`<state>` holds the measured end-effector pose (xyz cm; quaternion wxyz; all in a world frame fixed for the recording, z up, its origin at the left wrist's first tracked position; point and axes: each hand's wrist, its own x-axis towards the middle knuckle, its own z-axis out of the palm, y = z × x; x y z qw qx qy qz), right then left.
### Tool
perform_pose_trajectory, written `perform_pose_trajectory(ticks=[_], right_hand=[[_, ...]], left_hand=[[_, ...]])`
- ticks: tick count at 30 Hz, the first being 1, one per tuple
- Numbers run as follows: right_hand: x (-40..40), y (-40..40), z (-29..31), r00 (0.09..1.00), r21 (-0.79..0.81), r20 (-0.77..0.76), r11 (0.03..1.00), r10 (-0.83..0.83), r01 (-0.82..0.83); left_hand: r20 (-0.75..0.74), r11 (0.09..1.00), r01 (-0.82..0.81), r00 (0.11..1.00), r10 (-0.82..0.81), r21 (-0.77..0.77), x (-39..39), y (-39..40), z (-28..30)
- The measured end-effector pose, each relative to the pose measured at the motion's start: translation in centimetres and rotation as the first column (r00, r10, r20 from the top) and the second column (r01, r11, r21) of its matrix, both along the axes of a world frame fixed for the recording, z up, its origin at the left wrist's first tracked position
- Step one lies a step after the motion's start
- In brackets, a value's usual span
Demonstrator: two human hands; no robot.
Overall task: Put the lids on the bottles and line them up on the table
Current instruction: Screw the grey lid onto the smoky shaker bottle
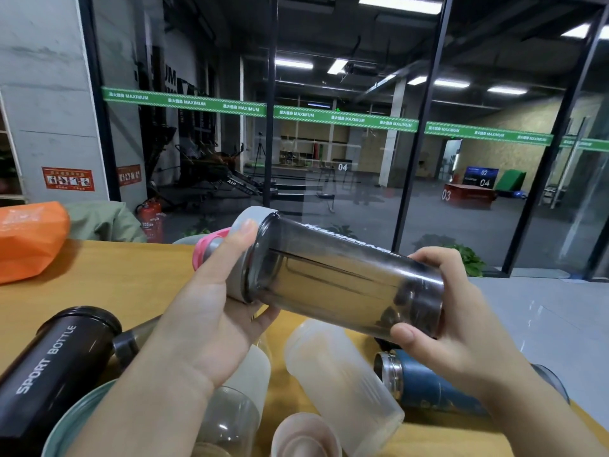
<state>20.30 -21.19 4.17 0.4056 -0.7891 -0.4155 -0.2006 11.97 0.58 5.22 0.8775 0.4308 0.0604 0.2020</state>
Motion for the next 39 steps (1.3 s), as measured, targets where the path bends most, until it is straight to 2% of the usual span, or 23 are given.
perform_pose_trajectory(ticks=[4,9,12,14,15,19,23,26,30,32,34,39], right_hand=[[-0.2,0.3,-0.1,0.989,-0.023,-0.143,0.999,0.044,-0.048],[0.0,0.0,-0.1,0.923,0.067,-0.361,0.991,0.133,-0.116],[0.6,0.6,-0.2,0.817,0.13,-0.565,0.99,0.113,-0.047],[0.8,1.1,-0.2,0.706,0.171,-0.701,0.985,0.099,0.032],[0.9,1.1,-0.2,0.664,0.167,-0.739,0.986,0.114,0.017],[0.1,0.5,0.2,0.553,0.202,-0.803,0.974,0.223,-0.1],[0.9,0.5,0.6,0.395,0.246,-0.871,0.955,0.292,-0.162],[1.2,0.1,0.2,0.37,0.251,-0.874,0.945,0.315,-0.211],[1.3,1.0,-0.3,0.331,0.277,-0.887,0.944,0.323,-0.178],[1.0,1.4,-0.2,0.357,0.3,-0.872,0.942,0.336,-0.153],[0.9,1.4,-0.3,0.422,0.311,-0.839,0.939,0.343,-0.145],[1.1,0.9,-0.4,0.723,0.22,-0.645,0.966,0.249,-0.136]], left_hand=[[0.045,1.0,-0.007,0.999,0.006,0.026,0.1,0.0,0.0],[0.097,0.999,0.032,0.995,-0.036,0.04,0.1,0.1,-0.1],[0.139,0.998,0.047,0.989,-0.053,0.046,0.3,0.3,-0.3],[0.176,0.996,0.057,0.982,-0.068,0.064,0.3,0.4,-0.3],[0.193,0.995,0.059,0.978,-0.074,0.08,0.3,0.5,-0.3],[0.28,0.993,0.077,0.955,-0.099,0.088,0.4,0.5,-0.4],[0.336,0.99,0.092,0.934,-0.123,0.104,0.4,0.4,-0.4],[0.329,0.985,0.087,0.935,-0.132,0.147,0.3,0.4,-0.5],[0.288,0.978,-0.032,0.957,-0.03,0.208,0.3,0.5,-0.3],[0.262,0.971,-0.075,0.965,0.014,0.226,0.3,0.5,-0.2],[0.222,0.965,-0.103,0.974,0.049,0.242,0.3,0.5,-0.2],[0.18,0.944,-0.153,0.978,0.103,0.293,0.1,0.1,-0.2]])
